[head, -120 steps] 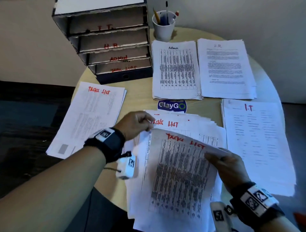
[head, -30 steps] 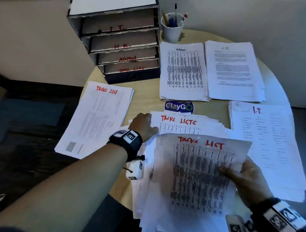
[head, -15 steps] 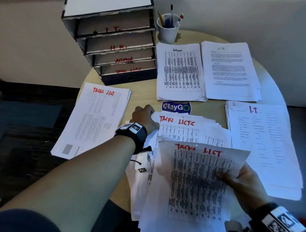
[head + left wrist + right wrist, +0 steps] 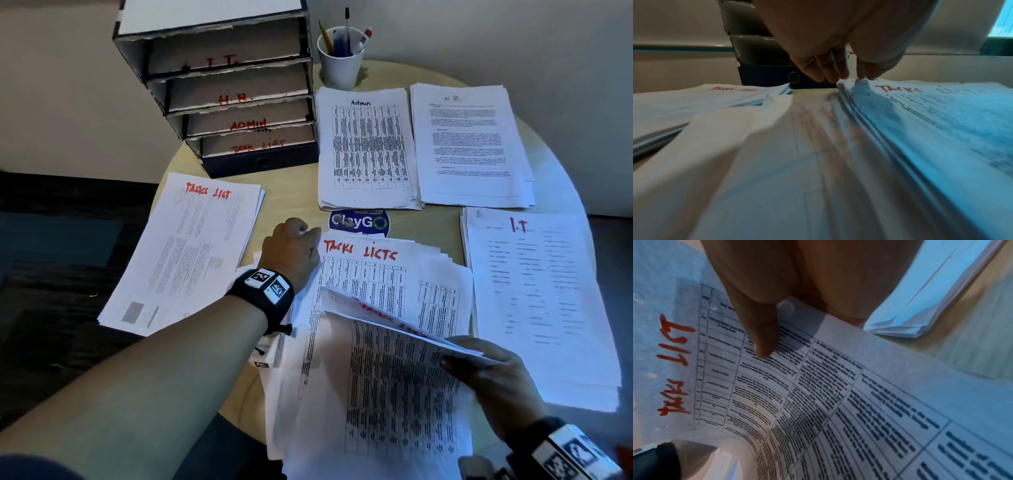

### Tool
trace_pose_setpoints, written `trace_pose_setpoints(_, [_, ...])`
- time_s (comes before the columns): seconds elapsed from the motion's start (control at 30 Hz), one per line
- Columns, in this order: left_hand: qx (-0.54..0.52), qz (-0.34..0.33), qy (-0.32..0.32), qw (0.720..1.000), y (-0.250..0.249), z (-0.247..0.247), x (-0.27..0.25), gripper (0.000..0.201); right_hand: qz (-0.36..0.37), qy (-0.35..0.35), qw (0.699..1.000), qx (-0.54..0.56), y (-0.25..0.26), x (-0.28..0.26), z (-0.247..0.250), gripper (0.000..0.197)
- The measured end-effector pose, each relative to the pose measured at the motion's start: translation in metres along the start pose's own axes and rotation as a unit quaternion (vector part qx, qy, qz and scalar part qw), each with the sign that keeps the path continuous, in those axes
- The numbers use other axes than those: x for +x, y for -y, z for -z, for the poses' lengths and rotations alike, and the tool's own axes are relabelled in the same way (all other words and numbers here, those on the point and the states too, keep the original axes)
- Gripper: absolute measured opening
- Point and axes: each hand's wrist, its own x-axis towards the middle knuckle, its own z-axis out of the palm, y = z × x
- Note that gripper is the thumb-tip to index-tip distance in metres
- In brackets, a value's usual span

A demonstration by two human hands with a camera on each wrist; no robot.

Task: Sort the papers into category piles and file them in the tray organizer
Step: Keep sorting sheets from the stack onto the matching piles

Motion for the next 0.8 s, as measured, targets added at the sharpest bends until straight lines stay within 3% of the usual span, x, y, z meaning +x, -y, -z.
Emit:
trace_pose_setpoints(0.03, [0.002,0.001,0.005,1.0,0.001,0.0,0.0,0.032,-0.002,0.004,1.0,0.006,0.0,0.001,0.0,0.025])
trace_pose_setpoints(0.13, [-0.024,0.03,0.026,0.999,0.001,-0.002,0.002,0.031,0.002,0.009,1.0,-0.008,-0.003,0.001,0.003,0.059])
trace_pose_setpoints(0.17, [-0.038,0.048,0.034,0.998,0.001,-0.002,0.003,0.038,-0.002,0.004,1.0,-0.013,-0.002,0.001,0.003,0.057])
trace_pose_setpoints(0.27, [-0.097,0.103,0.023,0.99,0.003,-0.006,0.008,0.048,-0.009,0.012,1.0,-0.014,0.003,0.001,0.001,0.021])
trace_pose_setpoints(0.4, [-0.128,0.156,0.013,0.979,0.007,-0.007,0.016,0.038,-0.014,0.024,0.999,-0.021,0.007,-0.002,-0.001,0.025])
trace_pose_setpoints(0.63, [-0.134,0.163,0.016,0.977,0.007,-0.008,0.022,0.025,-0.004,0.026,0.999,-0.023,0.005,-0.001,0.0,0.032])
trace_pose_setpoints(0.73, [-0.152,0.143,0.015,0.978,0.009,-0.007,0.02,0.005,-0.002,0.027,0.999,-0.025,0.006,-0.001,0.001,0.03])
trace_pose_setpoints(0.8, [-0.175,0.103,0.004,0.979,0.008,-0.001,0.015,0.006,-0.003,0.029,0.999,-0.02,0.004,0.001,0.002,0.017])
